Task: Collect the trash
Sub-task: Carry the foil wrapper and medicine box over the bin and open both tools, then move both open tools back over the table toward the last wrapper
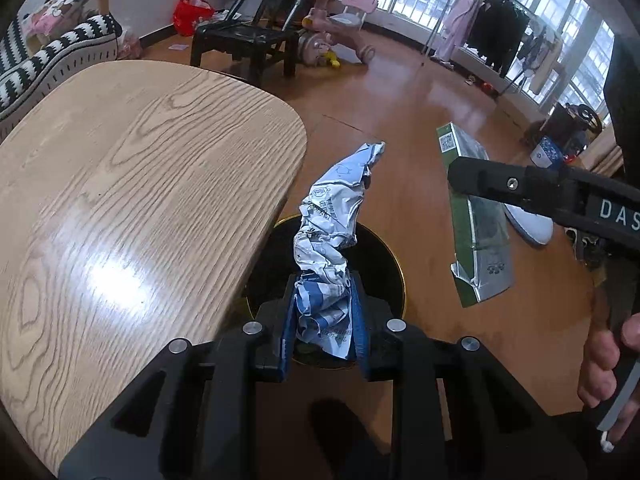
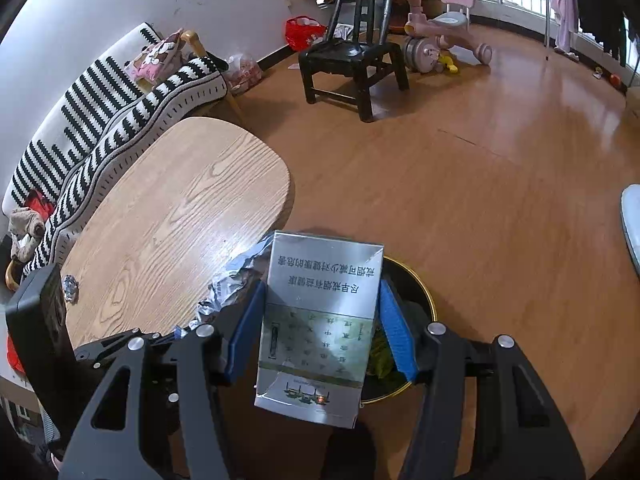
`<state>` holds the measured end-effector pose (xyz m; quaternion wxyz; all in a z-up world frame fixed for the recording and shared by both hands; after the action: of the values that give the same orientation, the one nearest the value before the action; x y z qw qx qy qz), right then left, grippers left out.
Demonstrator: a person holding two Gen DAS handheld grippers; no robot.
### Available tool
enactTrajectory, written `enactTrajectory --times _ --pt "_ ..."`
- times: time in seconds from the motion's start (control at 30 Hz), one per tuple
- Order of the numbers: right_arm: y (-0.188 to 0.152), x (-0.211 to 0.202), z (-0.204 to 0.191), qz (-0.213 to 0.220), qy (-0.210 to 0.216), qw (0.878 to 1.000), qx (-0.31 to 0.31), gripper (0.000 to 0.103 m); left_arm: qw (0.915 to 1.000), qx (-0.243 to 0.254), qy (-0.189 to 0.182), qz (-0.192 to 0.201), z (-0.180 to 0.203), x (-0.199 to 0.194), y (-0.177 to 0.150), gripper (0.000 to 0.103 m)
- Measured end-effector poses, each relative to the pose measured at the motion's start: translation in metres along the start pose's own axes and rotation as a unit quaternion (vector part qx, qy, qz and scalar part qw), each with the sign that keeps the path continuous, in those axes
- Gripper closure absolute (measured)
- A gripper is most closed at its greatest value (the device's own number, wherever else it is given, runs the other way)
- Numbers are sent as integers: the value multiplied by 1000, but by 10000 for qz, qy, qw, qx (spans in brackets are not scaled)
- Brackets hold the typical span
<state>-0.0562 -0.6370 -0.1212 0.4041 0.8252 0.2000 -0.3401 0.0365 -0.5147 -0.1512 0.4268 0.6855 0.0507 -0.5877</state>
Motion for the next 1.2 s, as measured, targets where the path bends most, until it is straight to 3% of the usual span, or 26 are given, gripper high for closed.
enactTrajectory --times 0.43,0.47,0.53,0.57,0.6,0.73,0.93,1.2 --pt "5 -1 4 46 -51 10000 71 46 9998 -77 -115 110 7 4 5 78" --pt "4 -1 5 48 -58 9999 80 46 9998 -78 -136 107 7 4 4 76" --pt "4 -2 5 64 -86 9999 103 44 9998 -78 -139 85 9 5 5 60" --pt "4 -3 7 88 -136 9998 116 41 9999 -75 -104 95 9 6 6 43" --pt "4 -4 6 109 -155 9997 120 36 9999 -52 -57 140 9 6 7 38" --pt "5 -7 5 165 -141 9997 99 34 9998 -23 -47 169 11 4 8 36" --pt "8 -6 -3 189 -130 9997 24 27 9995 -99 77 302 3 -7 9 20" --pt "10 4 -32 139 15 9995 -290 21 9958 -326 655 543 -43 -41 2 12"
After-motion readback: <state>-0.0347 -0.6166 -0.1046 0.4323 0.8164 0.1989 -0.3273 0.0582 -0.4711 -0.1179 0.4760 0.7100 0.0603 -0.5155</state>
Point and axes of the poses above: each gripper's, at about its wrist camera, not at the fingertips, and x roughly the way its jaws point, z to its right, y to its top, the point moved 10 cm from there along x, roughly the way its jaws point, and after that the axes turned 11 degrees about y, right-handed, at the moved point
